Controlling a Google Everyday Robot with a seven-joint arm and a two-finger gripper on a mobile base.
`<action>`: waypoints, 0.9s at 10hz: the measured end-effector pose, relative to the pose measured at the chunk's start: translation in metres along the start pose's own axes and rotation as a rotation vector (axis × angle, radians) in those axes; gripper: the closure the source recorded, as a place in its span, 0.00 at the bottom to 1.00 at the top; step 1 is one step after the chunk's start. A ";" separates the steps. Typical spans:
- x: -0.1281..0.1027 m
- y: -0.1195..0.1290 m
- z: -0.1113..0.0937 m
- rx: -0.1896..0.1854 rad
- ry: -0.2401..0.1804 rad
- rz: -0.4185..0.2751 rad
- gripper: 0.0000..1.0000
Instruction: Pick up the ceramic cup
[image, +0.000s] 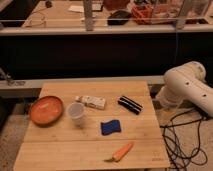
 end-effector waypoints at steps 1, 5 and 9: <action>0.000 0.000 0.000 0.000 0.000 0.000 0.20; -0.034 -0.004 -0.015 0.027 0.014 -0.071 0.20; -0.123 -0.009 -0.040 0.075 0.034 -0.199 0.20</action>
